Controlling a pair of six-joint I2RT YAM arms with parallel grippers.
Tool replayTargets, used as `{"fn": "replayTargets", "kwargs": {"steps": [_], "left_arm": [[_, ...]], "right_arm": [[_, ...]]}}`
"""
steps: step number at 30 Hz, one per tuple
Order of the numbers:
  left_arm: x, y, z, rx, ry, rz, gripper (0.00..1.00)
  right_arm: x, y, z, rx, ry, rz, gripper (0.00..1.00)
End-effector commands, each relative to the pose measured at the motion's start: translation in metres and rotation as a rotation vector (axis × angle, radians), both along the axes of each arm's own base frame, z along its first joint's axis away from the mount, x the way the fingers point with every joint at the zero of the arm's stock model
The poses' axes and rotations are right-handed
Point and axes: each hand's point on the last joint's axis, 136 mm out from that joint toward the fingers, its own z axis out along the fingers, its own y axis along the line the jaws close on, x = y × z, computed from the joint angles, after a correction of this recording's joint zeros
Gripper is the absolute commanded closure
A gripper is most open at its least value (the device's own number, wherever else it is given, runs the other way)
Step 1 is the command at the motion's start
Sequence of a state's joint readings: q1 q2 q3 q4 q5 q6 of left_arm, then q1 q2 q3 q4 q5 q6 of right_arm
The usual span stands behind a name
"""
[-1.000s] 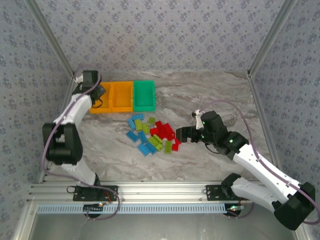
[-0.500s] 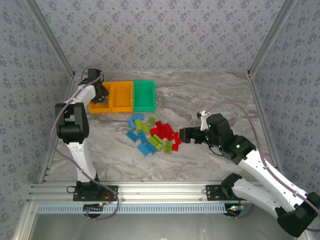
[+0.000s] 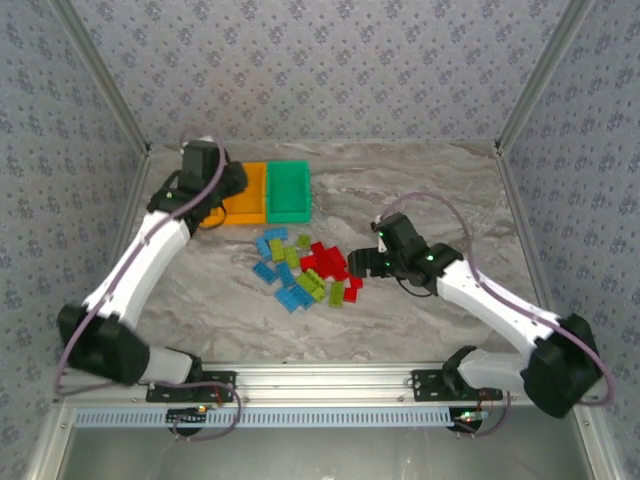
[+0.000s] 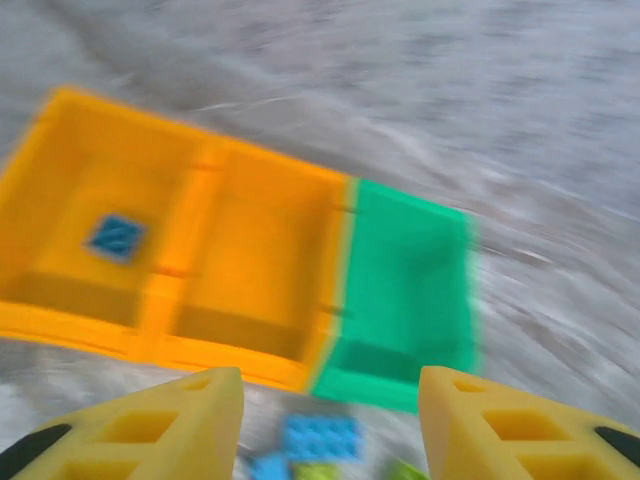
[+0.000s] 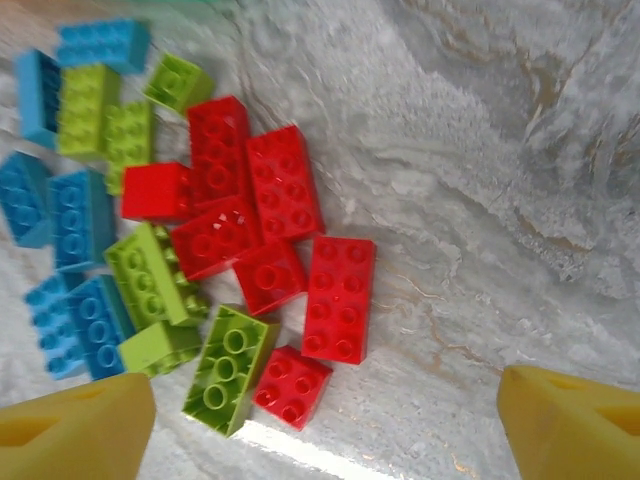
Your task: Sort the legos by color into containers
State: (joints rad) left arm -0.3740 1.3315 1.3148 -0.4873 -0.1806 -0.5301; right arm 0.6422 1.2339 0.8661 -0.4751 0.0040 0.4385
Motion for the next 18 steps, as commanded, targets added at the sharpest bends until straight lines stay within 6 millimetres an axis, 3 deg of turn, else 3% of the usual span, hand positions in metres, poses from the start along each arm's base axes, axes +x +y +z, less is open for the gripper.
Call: {"fn": "replayTargets", "kwargs": {"steps": [1,7,10,13,18], "left_arm": [[-0.051,-0.025,-0.011,0.220,0.034,-0.233,0.45],[-0.145,-0.055,-0.040,0.417,0.119,-0.623,0.32],[-0.184,-0.068,-0.059,0.423,0.147,-0.809,0.19],[-0.205,-0.074,-0.077,0.451,0.167,-0.928,0.03],[-0.203,-0.076,-0.090,0.508,0.157,-0.963,0.01]], "right_arm": [[0.011,0.011,-0.013,-0.027,0.025,0.026,0.16],[0.009,0.024,-0.056,-0.025,0.134,0.038,0.29],[0.005,0.028,-0.071,-0.022,0.176,0.042,0.30],[0.003,0.032,-0.083,-0.030,0.206,0.047,0.30],[0.004,0.023,-0.102,-0.125,0.231,0.023,0.43]]}}
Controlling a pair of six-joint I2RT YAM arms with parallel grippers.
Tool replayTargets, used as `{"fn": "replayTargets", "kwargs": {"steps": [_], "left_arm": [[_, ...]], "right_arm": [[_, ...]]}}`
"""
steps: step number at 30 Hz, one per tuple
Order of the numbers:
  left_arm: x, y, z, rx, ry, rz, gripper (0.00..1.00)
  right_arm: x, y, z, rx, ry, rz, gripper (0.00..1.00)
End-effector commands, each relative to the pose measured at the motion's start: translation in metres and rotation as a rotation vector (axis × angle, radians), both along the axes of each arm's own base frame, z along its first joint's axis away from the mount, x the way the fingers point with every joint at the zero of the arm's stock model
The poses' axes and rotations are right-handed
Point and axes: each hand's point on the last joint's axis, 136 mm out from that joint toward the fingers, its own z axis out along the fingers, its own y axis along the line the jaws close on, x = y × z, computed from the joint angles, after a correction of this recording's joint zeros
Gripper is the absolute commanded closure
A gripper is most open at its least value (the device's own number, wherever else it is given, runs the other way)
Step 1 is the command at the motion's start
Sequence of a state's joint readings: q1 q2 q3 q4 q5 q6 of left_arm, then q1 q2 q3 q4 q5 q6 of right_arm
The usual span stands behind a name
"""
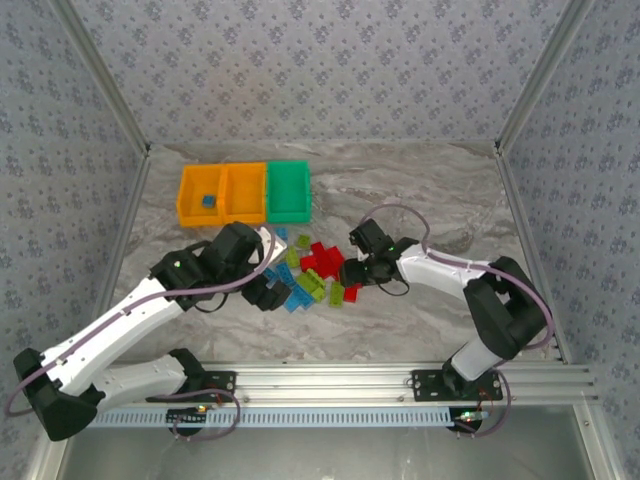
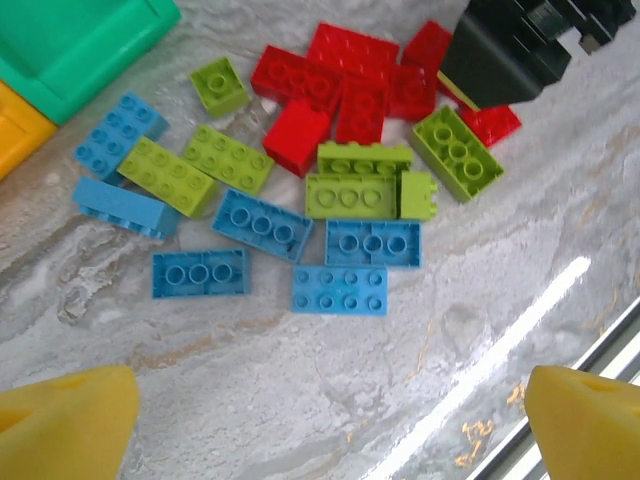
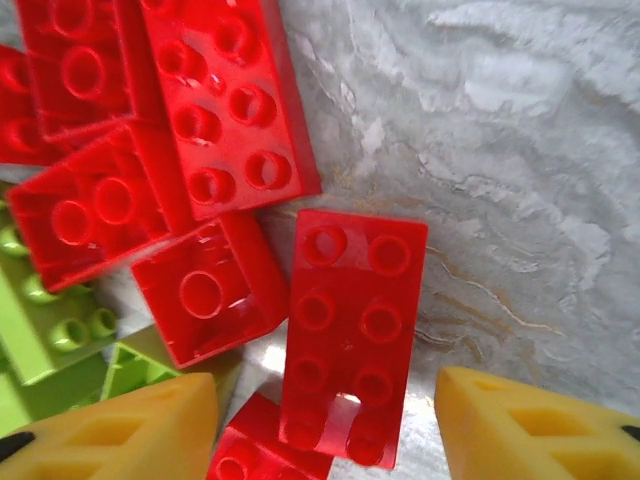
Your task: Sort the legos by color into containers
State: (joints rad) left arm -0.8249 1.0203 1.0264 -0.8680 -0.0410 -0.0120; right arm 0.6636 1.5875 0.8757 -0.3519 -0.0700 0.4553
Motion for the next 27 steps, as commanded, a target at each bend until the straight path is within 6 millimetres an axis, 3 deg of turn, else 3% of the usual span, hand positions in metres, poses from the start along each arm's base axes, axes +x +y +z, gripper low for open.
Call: {"fn": "replayTargets", "kwargs": {"steps": [1,4,7,9,11,15,19,22,25,27], "left_arm": [[-0.002,-0.004,0.001,0.014,-0.027,-0.073,0.01],[-0.001,-0.005,0.002,0.007,-0.046,-0.088,0.01],[0.000,0.000,0.003,0.014,-0.075,-0.076,0.01],[0.002,0.004,0.005,0.010,-0.105,-0.061,0.01],[0.006,0.009,0.011,0.005,-0.142,-0.034,0.01],[0.025,0.031,0.026,-0.004,-0.248,0.133,0.01],[0.037,0.048,0.037,-0.059,-0.267,0.248,0.01],[0.046,0.061,0.042,-0.090,-0.280,0.322,0.01],[0.049,0.073,0.043,-0.097,-0.286,0.376,0.01],[0.048,0.079,0.041,-0.088,-0.287,0.393,0.01]], "right_arm": [[0.001,-0.006,-0.011,-0.072,0.010,-0.017,0.45],[-0.001,-0.010,-0.018,-0.114,0.016,-0.019,0.49],[-0.001,-0.013,-0.021,-0.130,0.008,-0.028,0.61],[0.003,-0.015,-0.013,-0.132,-0.025,-0.043,0.68],[0.010,-0.014,0.010,-0.104,-0.097,-0.063,0.73],[0.029,-0.005,0.091,0.031,-0.365,-0.076,0.77],[0.043,0.027,0.166,0.176,-0.594,0.010,0.77],[0.064,0.058,0.195,0.216,-0.667,0.054,0.76],[0.098,0.091,0.202,0.197,-0.664,0.077,0.76],[0.120,0.115,0.196,0.179,-0.647,0.110,0.76]]}}
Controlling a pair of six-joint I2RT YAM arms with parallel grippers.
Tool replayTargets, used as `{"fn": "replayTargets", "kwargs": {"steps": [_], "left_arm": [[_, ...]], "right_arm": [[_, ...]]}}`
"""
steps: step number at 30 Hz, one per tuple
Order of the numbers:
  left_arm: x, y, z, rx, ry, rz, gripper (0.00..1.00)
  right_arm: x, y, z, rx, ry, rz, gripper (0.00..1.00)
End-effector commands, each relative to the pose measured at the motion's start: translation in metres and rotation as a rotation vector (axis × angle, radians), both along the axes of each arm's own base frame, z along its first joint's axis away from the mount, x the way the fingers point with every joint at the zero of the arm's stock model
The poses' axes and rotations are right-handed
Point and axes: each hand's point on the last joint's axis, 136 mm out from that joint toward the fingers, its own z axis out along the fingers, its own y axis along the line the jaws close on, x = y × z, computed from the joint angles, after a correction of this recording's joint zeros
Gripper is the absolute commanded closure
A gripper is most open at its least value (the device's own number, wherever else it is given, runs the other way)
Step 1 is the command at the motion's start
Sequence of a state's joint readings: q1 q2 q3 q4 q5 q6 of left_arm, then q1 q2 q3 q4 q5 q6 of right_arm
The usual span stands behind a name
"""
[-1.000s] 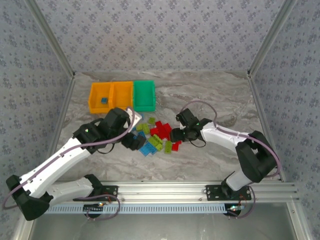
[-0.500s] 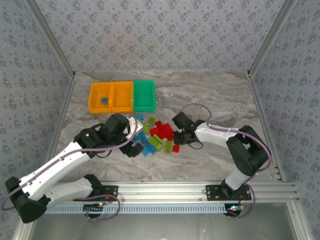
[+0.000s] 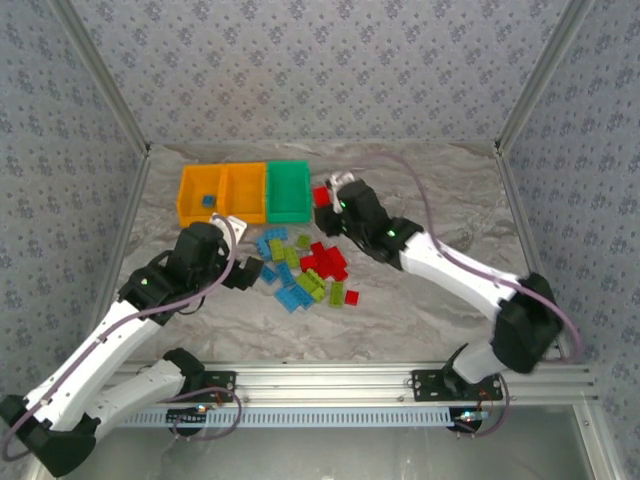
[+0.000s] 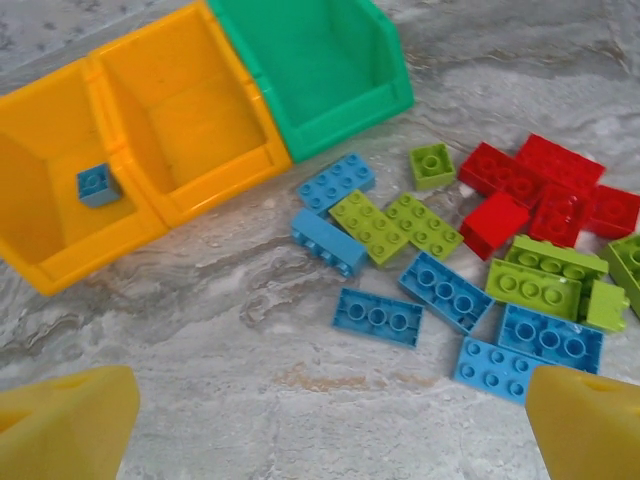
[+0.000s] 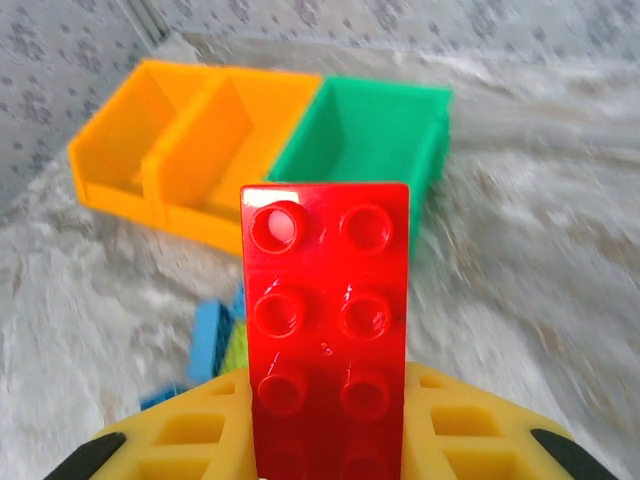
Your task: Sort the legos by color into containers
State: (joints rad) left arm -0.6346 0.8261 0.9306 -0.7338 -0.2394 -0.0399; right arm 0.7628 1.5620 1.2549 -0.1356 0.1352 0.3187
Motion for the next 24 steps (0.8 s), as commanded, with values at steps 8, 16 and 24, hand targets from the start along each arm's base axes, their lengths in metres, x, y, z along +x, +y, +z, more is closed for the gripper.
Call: {"fn": "replayTargets", "kwargs": {"steps": [8,16,24], "left_arm": [[0.004,0.016,-0.006,0.024,-0.014,0.084,0.01],[0.006,0.017,-0.015,0.062,0.008,0.086,0.01],[0.008,0.020,-0.016,0.068,0.010,0.102,0.01]], "right_arm": [[0.098,0.073,-0.079,-0.150,0.101,-0.008,0.76],[0.124,0.077,-0.117,-0.227,0.172,-0.022,0.60],[0.114,0.075,-0.071,-0.180,0.130,0.010,0.52]]}}
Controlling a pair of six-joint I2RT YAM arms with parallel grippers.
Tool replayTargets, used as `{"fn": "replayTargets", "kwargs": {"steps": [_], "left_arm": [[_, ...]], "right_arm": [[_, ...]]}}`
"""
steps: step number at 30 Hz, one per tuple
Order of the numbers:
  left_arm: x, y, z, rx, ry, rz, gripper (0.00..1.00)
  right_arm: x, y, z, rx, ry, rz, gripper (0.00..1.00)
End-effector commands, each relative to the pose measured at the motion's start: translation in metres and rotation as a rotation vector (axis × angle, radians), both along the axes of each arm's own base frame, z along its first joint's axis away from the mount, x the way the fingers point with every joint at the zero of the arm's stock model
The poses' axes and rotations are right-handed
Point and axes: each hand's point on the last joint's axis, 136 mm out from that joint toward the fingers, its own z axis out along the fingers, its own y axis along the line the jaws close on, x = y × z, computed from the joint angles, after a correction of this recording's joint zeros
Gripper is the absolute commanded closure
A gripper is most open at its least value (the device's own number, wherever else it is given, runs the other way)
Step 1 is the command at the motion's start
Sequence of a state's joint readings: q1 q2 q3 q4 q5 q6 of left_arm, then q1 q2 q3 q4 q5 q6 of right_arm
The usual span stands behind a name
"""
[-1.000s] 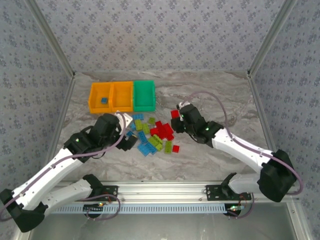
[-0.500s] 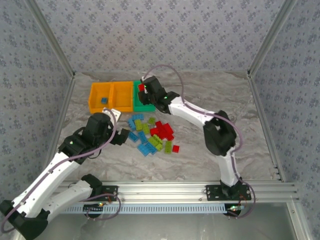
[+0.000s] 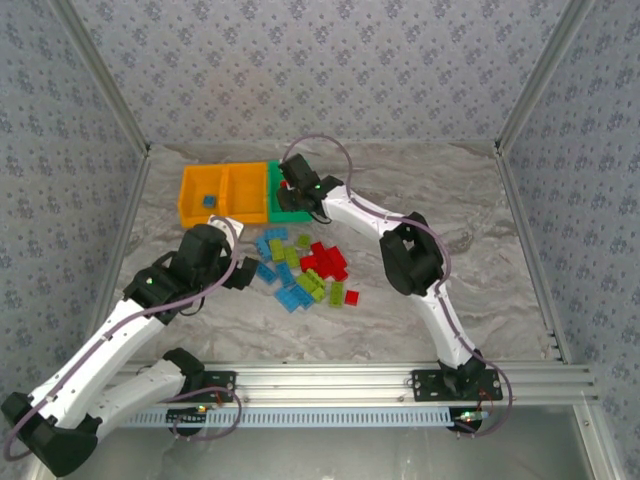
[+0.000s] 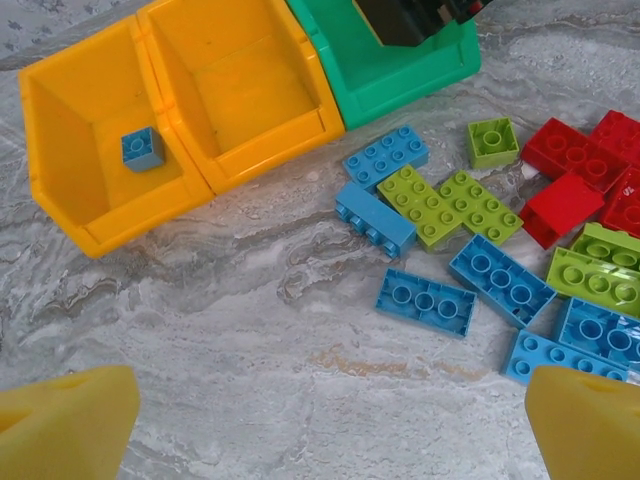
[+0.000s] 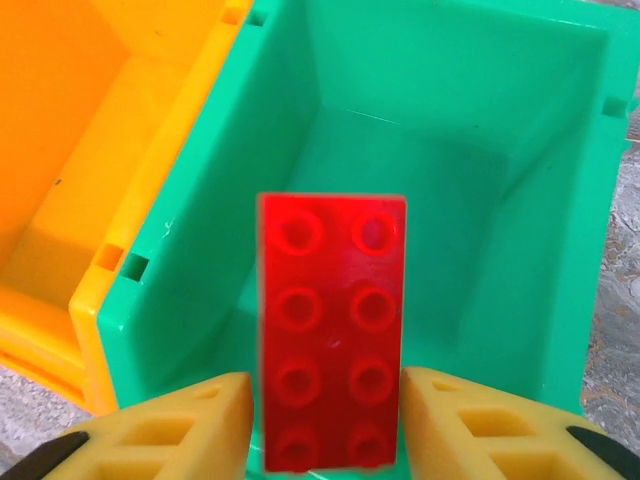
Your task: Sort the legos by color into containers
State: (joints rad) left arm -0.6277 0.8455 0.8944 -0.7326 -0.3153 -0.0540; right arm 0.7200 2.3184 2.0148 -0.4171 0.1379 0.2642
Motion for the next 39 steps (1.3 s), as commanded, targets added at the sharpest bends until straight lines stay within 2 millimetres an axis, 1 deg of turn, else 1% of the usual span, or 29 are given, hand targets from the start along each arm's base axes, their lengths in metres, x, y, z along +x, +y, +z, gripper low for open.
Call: {"fn": "replayTargets", "kwargs": {"steps": [1,5,7,9,12,14,16,17,18,19,20,21,22,23,25,27,29,31,33,35,39], "left_arm": [[0.002,0.005,0.001,-0.003,-0.005,0.030,0.01],[0.003,0.001,0.008,-0.044,-0.004,0.036,0.01],[0.004,-0.001,0.013,-0.085,0.007,0.064,0.01],[0.005,-0.011,0.016,-0.160,0.043,0.086,0.01],[0.014,-0.038,0.015,-0.301,0.108,0.096,0.02],[0.027,-0.062,0.012,-0.388,0.131,0.090,0.05],[0.040,-0.083,0.004,-0.423,0.157,0.073,0.09],[0.048,-0.093,0.000,-0.423,0.163,0.067,0.11],[0.055,-0.100,-0.006,-0.412,0.171,0.067,0.13],[0.063,-0.108,-0.013,-0.394,0.184,0.069,0.15],[0.071,-0.115,-0.022,-0.377,0.199,0.073,0.17],[0.078,-0.121,-0.029,-0.363,0.212,0.077,0.19],[0.087,-0.128,-0.039,-0.348,0.229,0.080,0.22],[0.095,-0.135,-0.050,-0.330,0.248,0.080,0.24],[0.108,-0.147,-0.069,-0.287,0.290,0.069,0.29],[0.120,-0.153,-0.088,-0.241,0.325,0.077,0.33],[0.133,-0.159,-0.103,-0.217,0.349,0.087,0.36],[0.143,-0.162,-0.114,-0.204,0.358,0.100,0.39],[0.151,-0.165,-0.125,-0.197,0.371,0.110,0.40],[0.157,-0.168,-0.136,-0.191,0.395,0.117,0.43],[0.160,-0.164,-0.159,-0.166,0.441,0.164,0.51]], "right_arm": [[-0.008,-0.001,0.058,0.056,-0.050,0.027,0.51],[-0.017,-0.004,0.081,0.082,-0.063,0.045,0.42],[-0.023,-0.010,0.093,0.083,-0.061,0.053,0.42],[-0.035,-0.016,0.108,0.091,-0.061,0.066,0.43],[-0.061,-0.036,0.138,0.127,-0.092,0.083,0.43],[-0.084,-0.058,0.149,0.147,-0.103,0.087,0.43],[-0.111,-0.081,0.163,0.174,-0.129,0.094,0.41],[-0.125,-0.093,0.165,0.182,-0.140,0.095,0.38],[-0.137,-0.102,0.174,0.201,-0.159,0.099,0.36],[-0.152,-0.114,0.173,0.208,-0.158,0.104,0.33],[-0.166,-0.124,0.167,0.211,-0.148,0.107,0.30],[-0.178,-0.133,0.169,0.224,-0.153,0.106,0.27],[-0.191,-0.144,0.156,0.223,-0.130,0.100,0.23],[-0.202,-0.153,0.151,0.231,-0.122,0.091,0.20],[-0.219,-0.168,0.143,0.249,-0.118,0.075,0.13],[-0.231,-0.181,0.139,0.267,-0.125,0.055,0.05],[-0.240,-0.191,0.136,0.279,-0.125,0.037,0.00],[-0.245,-0.197,0.131,0.280,-0.125,0.031,0.00],[-0.245,-0.200,0.129,0.271,-0.131,0.024,0.00],[-0.243,-0.201,0.129,0.266,-0.133,0.019,0.00],[-0.239,-0.196,0.132,0.275,-0.140,0.030,0.00]]}}
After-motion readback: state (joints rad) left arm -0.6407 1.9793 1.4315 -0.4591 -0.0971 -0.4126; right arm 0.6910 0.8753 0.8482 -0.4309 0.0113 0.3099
